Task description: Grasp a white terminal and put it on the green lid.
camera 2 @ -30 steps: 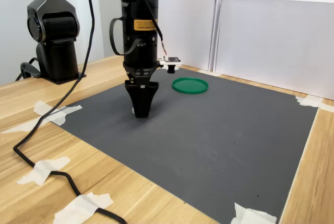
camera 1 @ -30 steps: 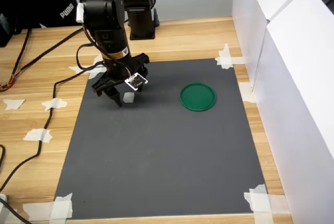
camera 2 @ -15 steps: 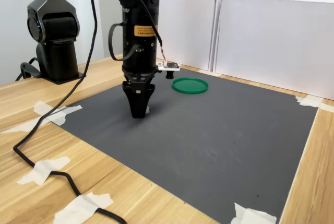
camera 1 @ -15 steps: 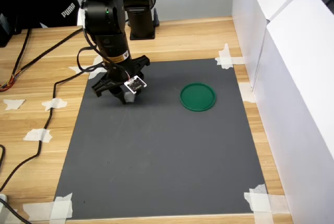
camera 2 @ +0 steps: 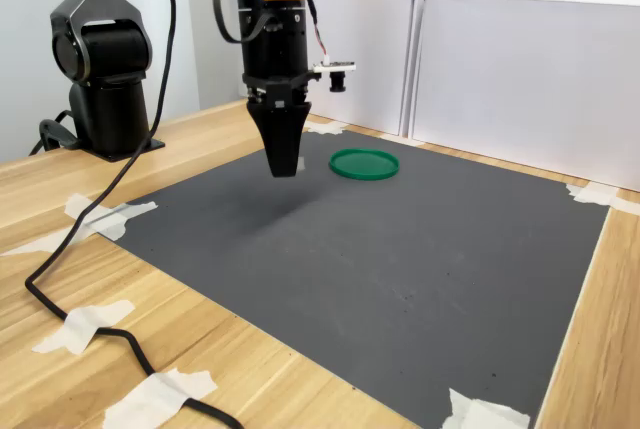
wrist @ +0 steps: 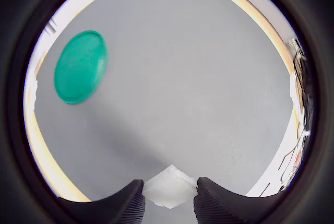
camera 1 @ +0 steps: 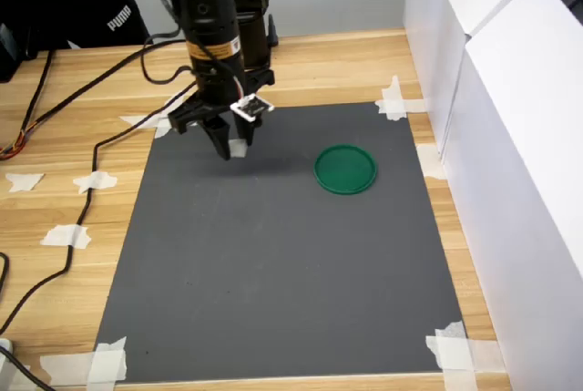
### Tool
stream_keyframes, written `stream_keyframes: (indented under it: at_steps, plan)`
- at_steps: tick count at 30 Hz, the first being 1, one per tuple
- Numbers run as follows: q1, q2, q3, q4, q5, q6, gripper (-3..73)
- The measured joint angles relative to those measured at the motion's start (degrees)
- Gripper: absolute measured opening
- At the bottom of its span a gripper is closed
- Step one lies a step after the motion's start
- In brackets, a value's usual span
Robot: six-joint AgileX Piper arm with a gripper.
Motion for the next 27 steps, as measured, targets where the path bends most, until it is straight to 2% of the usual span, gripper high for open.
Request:
stream_keyframes:
  at_steps: [6,12,18,27]
  plan:
    - [8.0,-1.2,-1.0,2.4,3.4,1.4,36.6]
    - [13.9,-1.0,-6.7,3.0,5.3,5.3,36.6]
    - [17.3,2.9,-13.7,3.8,10.3,7.1,36.6]
    - [19.8,9.5,-15.4,3.5,11.2,7.8,36.6]
